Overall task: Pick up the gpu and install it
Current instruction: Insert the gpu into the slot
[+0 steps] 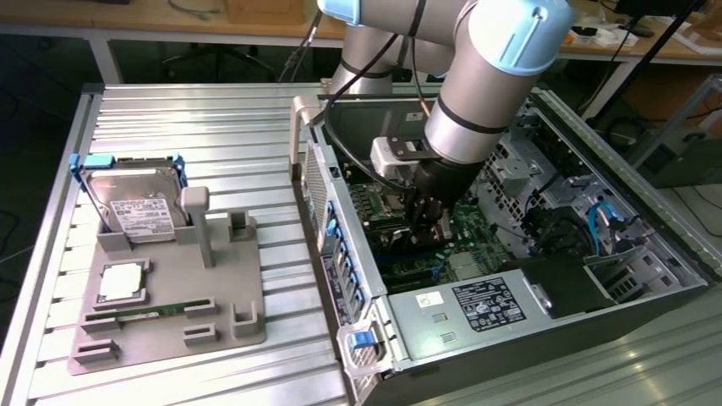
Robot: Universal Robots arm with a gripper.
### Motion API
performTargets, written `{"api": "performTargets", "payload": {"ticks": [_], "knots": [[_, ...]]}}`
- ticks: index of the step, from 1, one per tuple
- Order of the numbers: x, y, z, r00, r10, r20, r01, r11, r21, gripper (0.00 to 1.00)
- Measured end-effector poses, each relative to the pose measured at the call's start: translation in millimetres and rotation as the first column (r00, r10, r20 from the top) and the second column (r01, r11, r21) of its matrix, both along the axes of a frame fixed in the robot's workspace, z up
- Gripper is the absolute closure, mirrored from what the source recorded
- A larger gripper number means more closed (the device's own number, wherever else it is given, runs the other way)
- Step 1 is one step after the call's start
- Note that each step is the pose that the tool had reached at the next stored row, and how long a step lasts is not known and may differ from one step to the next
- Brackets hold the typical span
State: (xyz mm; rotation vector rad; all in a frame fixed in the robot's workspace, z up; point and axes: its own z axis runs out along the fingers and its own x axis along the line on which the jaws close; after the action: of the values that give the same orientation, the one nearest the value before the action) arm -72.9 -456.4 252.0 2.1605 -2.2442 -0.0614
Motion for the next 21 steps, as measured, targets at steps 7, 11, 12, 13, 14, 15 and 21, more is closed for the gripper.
{"api": "performTargets", "payload": {"ticks": [7,11,12,13,14,15,21], "knots": [[0.7,-0.5,3.8,1.0000,0.000,-0.0022,0.000,1.0000,0.0012,0.73],[0.7,-1.7,3.8,1.0000,0.000,-0.0022,0.000,1.0000,0.0014,0.73],[0.7,-2.0,3.8,1.0000,0.000,-0.0021,0.000,1.0000,0.0014,0.73],[0.7,-2.1,3.8,1.0000,0.000,-0.0022,0.000,1.0000,0.0013,0.73],[0.7,-2.2,3.8,1.0000,0.000,-0.0022,0.000,1.0000,0.0012,0.73],[0.7,-2.8,3.5,1.0000,0.000,-0.0022,0.000,1.0000,0.0011,0.73],[0.8,-3.9,2.2,1.0000,0.000,-0.0050,0.000,1.0000,0.0001,0.73]]}}
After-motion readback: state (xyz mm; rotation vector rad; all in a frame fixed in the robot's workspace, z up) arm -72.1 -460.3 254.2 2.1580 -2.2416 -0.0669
